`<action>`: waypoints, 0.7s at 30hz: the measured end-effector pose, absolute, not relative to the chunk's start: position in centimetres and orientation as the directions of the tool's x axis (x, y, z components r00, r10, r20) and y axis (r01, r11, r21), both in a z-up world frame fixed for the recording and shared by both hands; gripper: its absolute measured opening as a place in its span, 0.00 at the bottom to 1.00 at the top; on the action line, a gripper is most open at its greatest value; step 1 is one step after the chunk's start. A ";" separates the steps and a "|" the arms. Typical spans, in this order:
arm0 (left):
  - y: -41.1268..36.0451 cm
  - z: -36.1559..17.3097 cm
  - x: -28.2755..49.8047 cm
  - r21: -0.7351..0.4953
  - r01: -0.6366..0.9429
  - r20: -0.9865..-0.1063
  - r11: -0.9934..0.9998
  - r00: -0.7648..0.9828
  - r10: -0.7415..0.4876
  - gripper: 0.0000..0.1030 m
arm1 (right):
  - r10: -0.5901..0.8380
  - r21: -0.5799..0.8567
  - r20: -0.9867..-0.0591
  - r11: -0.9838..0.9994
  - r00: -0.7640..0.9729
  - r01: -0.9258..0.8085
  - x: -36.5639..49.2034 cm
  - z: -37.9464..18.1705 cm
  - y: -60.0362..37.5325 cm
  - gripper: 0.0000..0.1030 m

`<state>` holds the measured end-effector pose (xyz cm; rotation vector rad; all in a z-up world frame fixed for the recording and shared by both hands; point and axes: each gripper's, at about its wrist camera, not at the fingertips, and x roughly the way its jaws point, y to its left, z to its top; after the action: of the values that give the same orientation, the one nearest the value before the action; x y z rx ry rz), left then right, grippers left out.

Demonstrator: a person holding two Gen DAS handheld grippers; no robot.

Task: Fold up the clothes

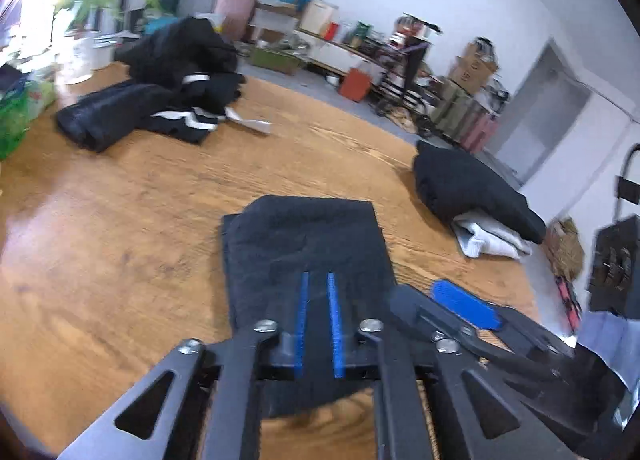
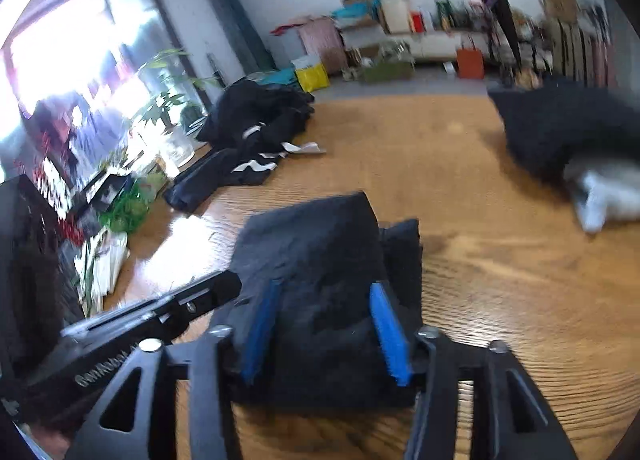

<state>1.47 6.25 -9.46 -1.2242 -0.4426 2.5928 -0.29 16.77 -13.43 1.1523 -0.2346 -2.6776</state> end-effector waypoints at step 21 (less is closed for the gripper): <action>7.3 -7.4 9.4 -0.216 -0.068 -0.743 -0.974 -0.635 0.209 0.73 | -0.278 0.309 -0.749 -0.949 -0.601 0.053 9.1 -12.9 20.5 0.83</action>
<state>9.35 7.28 -7.36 -1.2588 -0.2520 2.6979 9.06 20.49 -12.93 1.2961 -0.3814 -2.6274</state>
